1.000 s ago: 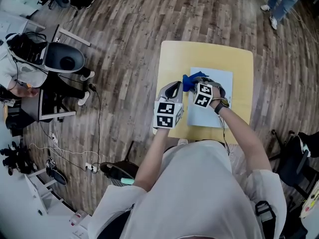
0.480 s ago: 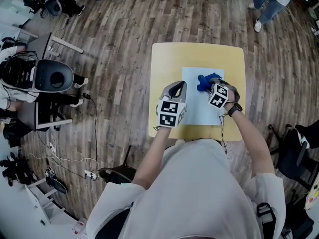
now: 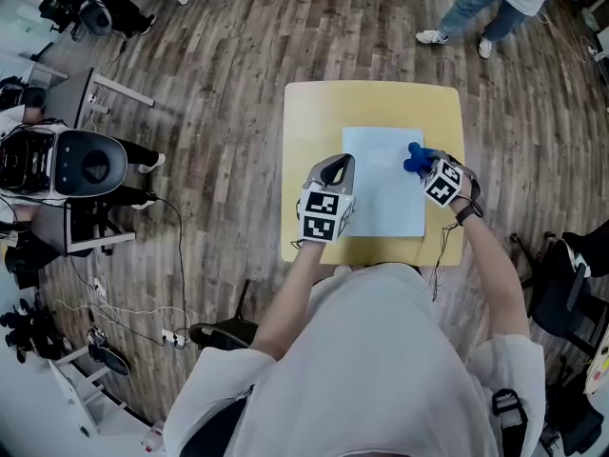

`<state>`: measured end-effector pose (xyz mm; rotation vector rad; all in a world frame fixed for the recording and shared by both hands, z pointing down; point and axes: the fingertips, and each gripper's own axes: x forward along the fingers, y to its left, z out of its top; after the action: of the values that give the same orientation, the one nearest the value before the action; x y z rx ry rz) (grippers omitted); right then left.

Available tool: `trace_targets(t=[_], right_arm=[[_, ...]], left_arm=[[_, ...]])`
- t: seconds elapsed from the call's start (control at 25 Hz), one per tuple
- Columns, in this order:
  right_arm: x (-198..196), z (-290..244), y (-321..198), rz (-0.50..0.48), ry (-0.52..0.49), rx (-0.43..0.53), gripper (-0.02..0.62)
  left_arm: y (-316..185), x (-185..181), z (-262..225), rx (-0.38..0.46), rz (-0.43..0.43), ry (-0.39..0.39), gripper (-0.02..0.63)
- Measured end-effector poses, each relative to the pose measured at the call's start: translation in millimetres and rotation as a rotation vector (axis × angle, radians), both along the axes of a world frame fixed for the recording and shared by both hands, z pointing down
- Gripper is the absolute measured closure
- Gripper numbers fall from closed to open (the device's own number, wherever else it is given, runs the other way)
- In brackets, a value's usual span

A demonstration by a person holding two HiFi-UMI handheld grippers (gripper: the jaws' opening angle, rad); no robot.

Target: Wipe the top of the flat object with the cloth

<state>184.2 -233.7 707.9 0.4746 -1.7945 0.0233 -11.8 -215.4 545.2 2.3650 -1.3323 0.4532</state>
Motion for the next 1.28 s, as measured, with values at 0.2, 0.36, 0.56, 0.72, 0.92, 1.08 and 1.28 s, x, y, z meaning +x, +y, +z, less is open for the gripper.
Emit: trace_targets(t=[0.2, 0.36, 0.56, 0.72, 0.92, 1.08, 1.28], right_arm=[[-2.1, -7.0, 0.3, 0.005, -0.001, 0.022, 0.503], [-41.4, -31.1, 2.6, -0.046, -0.069, 0.063, 0.503], [-121.1, -48.5, 23.5, -0.181, -0.166, 0.051, 0.503], [-181.8, -42.2, 42.7, -0.290, -0.205, 0.022, 0.503], [-239.3, -26.7, 49.3, -0.365, -0.219, -0.005, 0.503], [-254.8, -6.8, 49.4, -0.372, -0.203, -0.025, 0.503], [-234.0, 3.4, 54.3, -0.308, -0.227, -0.053, 0.503]], left_arm=[[0.5, -11.5, 1.2, 0.001, -0.032, 0.003, 0.597], [-1.0, -29.7, 1.3, 0.008, -0.083, 0.007, 0.597], [5.6, -59.1, -7.5, 0.035, -0.163, -0.002, 0.597], [15.8, -75.5, -8.6, 0.029, -0.202, -0.012, 0.597], [28.4, -90.9, -7.6, 0.027, -0.239, -0.021, 0.597], [38.7, -100.6, -4.6, 0.020, -0.259, -0.031, 0.597], [47.7, -99.9, -9.2, 0.047, -0.257, -0.029, 0.597]])
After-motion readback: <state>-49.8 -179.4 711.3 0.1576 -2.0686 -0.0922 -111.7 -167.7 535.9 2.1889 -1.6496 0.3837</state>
